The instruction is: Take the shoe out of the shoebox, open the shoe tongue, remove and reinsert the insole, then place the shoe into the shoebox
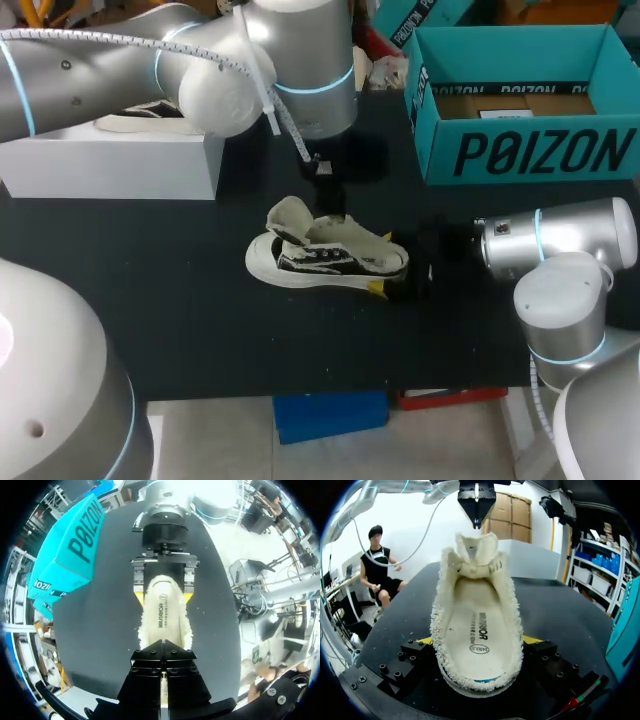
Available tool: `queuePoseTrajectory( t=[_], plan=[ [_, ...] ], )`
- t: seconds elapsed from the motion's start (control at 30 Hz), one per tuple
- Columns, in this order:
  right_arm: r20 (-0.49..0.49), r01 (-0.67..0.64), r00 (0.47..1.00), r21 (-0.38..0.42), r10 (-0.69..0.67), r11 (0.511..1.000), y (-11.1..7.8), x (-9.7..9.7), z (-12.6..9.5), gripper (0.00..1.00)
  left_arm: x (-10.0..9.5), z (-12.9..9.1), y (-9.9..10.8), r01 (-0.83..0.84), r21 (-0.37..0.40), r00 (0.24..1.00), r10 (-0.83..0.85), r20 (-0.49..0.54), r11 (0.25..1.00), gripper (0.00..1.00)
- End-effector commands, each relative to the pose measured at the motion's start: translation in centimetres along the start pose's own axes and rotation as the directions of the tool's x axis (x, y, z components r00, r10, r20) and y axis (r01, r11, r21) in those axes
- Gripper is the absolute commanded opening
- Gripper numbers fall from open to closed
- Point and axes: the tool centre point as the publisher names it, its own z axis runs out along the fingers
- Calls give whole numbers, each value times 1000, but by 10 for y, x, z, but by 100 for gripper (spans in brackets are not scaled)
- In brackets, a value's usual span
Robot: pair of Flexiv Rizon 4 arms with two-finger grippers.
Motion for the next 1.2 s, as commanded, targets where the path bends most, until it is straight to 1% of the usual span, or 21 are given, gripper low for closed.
queuePoseTrajectory(
  t=[0.03,0.1,0.13,0.17,0.23,0.43,0.53,0.8,0.87,0.97,1.2],
  plan=[
    [0,-1,1000,3,1,1000,-1,-1,2,0,-11,12,-5,-373,9,866,352,-356,928,0],
    [0,-1,1000,3,1,1000,-1,-1,2,0,-10,17,-5,-340,16,861,318,-397,940,0],
    [0,-1,1000,3,1,1000,-1,-1,2,0,-10,21,-4,-329,-9,865,298,-403,944,0],
    [0,-1,1000,3,1,1000,-1,-1,2,0,-10,25,-3,-309,-17,871,276,-407,951,0],
    [0,-1,1000,3,1,1000,-1,-1,2,0,-8,32,-2,-280,-8,867,249,-432,960,0],
    [0,-1,1000,3,1,1000,-1,-1,2,0,-1,47,1,-190,-13,874,163,-458,982,0],
    [0,-1,1000,3,1,1000,-1,-1,2,0,-1,51,1,-150,-8,883,131,-451,989,0],
    [0,-1,1000,3,1,1000,-1,-1,2,0,-1,59,3,-91,62,907,108,-408,994,0],
    [0,-1,1000,3,1,1000,-1,-1,2,0,0,62,3,-77,64,915,96,-393,995,0],
    [0,-1,1000,3,1,1000,-1,-1,2,0,3,66,4,-58,94,921,90,-380,994,0],
    [0,-1,1000,3,1,1000,-1,-1,2,0,11,70,4,-44,107,938,78,-339,993,0]
  ],
)
